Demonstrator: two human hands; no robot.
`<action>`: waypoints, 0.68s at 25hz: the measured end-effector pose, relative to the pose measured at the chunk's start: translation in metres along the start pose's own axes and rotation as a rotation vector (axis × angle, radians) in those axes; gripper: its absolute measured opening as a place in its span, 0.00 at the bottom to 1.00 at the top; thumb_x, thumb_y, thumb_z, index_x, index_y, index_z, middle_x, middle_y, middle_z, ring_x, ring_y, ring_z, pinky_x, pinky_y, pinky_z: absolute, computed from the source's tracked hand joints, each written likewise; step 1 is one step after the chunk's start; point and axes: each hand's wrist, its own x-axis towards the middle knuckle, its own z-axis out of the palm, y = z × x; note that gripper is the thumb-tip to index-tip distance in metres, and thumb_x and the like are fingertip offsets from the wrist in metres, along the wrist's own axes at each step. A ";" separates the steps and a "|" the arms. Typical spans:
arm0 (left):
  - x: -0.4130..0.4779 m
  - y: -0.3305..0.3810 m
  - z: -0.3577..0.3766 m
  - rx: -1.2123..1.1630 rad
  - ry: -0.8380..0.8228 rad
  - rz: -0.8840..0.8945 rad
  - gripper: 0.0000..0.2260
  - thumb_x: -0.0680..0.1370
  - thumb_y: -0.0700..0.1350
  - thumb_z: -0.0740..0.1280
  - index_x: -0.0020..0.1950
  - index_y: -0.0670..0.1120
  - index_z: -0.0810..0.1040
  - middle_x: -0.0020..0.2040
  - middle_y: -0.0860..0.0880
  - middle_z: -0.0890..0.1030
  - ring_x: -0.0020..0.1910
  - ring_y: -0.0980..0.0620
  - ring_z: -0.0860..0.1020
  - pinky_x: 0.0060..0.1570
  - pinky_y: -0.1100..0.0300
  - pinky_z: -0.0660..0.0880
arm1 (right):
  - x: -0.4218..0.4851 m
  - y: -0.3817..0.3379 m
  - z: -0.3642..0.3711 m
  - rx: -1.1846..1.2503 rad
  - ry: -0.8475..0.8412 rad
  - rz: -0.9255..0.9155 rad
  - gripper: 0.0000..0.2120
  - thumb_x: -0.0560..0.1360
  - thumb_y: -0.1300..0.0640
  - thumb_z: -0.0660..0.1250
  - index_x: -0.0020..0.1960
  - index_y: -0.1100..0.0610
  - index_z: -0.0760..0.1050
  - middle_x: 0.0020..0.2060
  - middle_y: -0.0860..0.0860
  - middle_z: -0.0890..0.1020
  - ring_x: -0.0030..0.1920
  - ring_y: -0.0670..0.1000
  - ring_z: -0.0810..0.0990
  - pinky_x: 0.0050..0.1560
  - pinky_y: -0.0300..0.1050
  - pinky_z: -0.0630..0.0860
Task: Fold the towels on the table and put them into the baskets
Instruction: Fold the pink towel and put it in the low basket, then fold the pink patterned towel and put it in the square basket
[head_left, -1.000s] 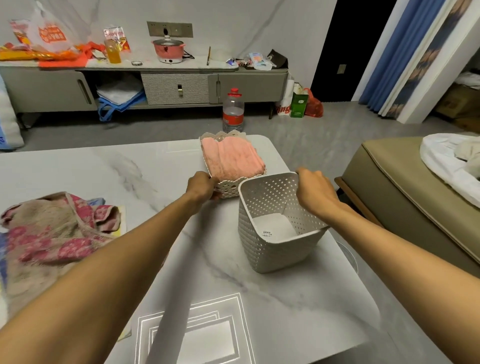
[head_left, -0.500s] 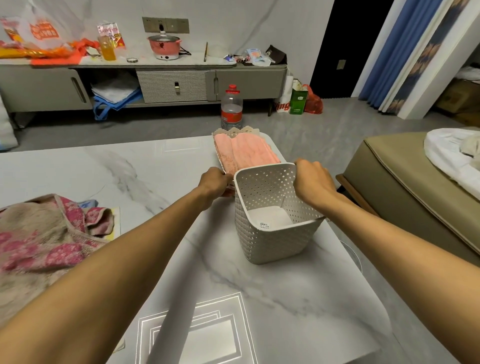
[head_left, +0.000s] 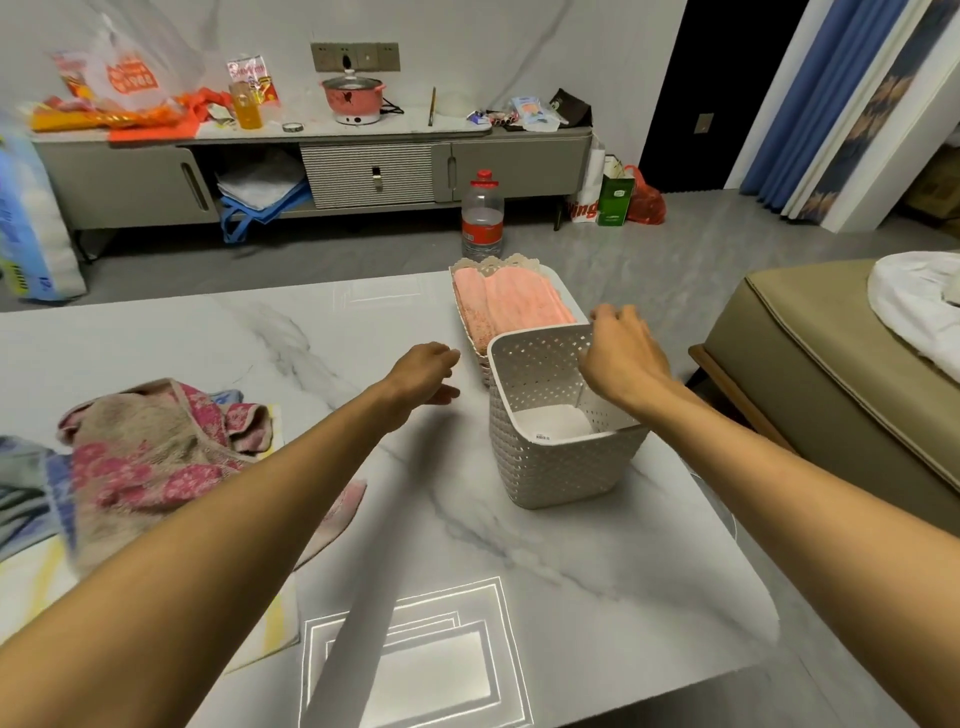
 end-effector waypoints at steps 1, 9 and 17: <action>-0.016 -0.003 -0.011 0.010 0.007 0.009 0.15 0.83 0.47 0.59 0.67 0.40 0.72 0.60 0.41 0.76 0.53 0.40 0.82 0.56 0.51 0.79 | -0.011 -0.014 -0.006 0.006 0.029 -0.066 0.24 0.76 0.62 0.62 0.71 0.60 0.66 0.67 0.60 0.70 0.65 0.62 0.69 0.61 0.57 0.71; -0.172 -0.051 -0.136 0.120 0.276 0.075 0.08 0.79 0.40 0.65 0.55 0.44 0.81 0.50 0.45 0.83 0.47 0.47 0.81 0.46 0.54 0.80 | -0.138 -0.143 0.004 0.106 -0.396 -0.614 0.17 0.77 0.59 0.61 0.64 0.54 0.77 0.64 0.55 0.77 0.64 0.57 0.75 0.62 0.49 0.71; -0.195 -0.157 -0.239 0.277 0.639 -0.055 0.16 0.77 0.42 0.67 0.64 0.42 0.75 0.59 0.43 0.79 0.57 0.43 0.77 0.57 0.51 0.74 | -0.146 -0.230 0.096 0.116 -0.546 -0.534 0.21 0.79 0.56 0.62 0.71 0.58 0.70 0.68 0.57 0.75 0.67 0.57 0.73 0.64 0.49 0.70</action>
